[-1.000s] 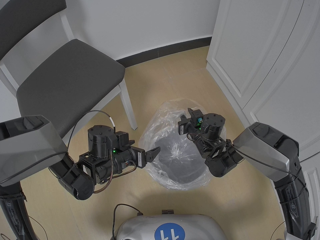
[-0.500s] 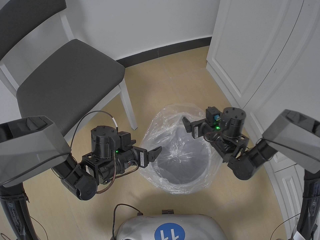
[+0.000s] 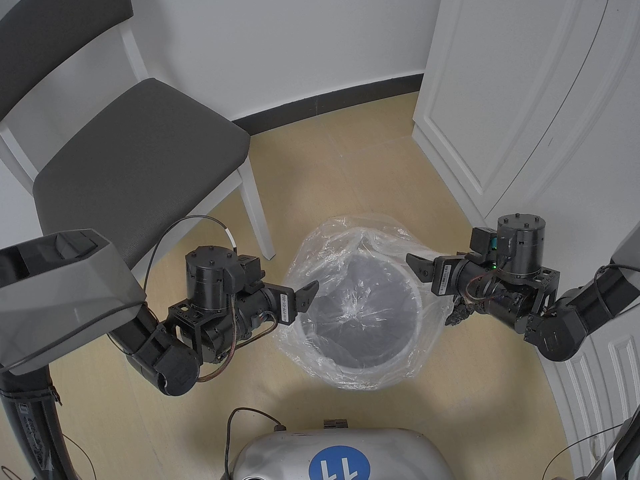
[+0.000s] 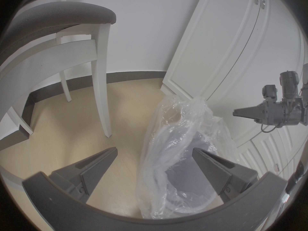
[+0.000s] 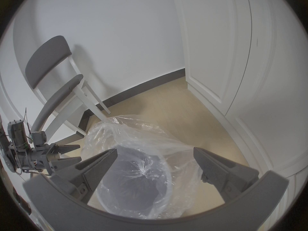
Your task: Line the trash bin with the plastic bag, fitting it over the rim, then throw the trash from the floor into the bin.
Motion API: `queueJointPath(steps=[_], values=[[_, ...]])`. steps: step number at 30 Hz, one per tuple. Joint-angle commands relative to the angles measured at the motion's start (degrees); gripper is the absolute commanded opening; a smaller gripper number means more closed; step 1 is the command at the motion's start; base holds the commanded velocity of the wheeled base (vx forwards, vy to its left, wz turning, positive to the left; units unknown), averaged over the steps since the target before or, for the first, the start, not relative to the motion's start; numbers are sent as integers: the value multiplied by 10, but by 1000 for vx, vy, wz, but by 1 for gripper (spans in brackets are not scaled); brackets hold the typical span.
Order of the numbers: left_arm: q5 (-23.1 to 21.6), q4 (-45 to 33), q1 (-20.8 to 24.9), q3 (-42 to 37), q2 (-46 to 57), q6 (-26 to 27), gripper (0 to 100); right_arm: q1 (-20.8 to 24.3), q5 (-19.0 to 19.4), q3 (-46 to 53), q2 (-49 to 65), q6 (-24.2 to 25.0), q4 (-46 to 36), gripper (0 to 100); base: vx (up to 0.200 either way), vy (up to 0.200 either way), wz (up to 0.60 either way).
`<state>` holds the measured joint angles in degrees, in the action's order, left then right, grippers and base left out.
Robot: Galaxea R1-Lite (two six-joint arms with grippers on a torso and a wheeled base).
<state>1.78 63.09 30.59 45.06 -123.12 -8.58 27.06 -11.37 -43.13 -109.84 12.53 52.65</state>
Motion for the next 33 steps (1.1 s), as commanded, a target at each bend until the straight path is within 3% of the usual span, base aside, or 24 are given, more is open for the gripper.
queueJointPath(steps=[1, 4, 13, 16, 17, 19, 20, 24, 33], values=[[22, -2, -2, 20, -18, 1, 100, -24, 15, 7, -10, -11, -12, 100, 0, 0, 0], [44, -3, -2, 35, -33, 1, 100, -42, 15, 6, -38, -44, -18, 100, 0, 0, 0], [50, -3, -4, 42, -43, 1, 100, -68, 9, -28, -100, -44, -10, 100, 0, 0, 0], [51, -2, -4, 50, -55, 1, 100, -71, -6, -71, -140, -36, -9, 100, 0, 0, 0], [52, -1, -5, 59, -68, 1, 100, -65, -30, -93, -159, -16, -2, 100, 0, 0, 0], [52, 0, -5, 60, -69, 1, 100, -64, -31, -94, -161, -15, -1, 100, 0, 0, 0], [66, 0, -12, 78, -84, 1, 100, -54, -52, -122, -182, 14, 25, 100, 0, 0, 0], [91, -2, -26, 114, -113, 1, 100, -54, -63, -153, -210, 22, 61, 100, 0, 0, 0], [96, -2, -53, 153, -148, -2, 100, -47, -89, -199, -250, 42, 110, 100, 0, 0, 0]])
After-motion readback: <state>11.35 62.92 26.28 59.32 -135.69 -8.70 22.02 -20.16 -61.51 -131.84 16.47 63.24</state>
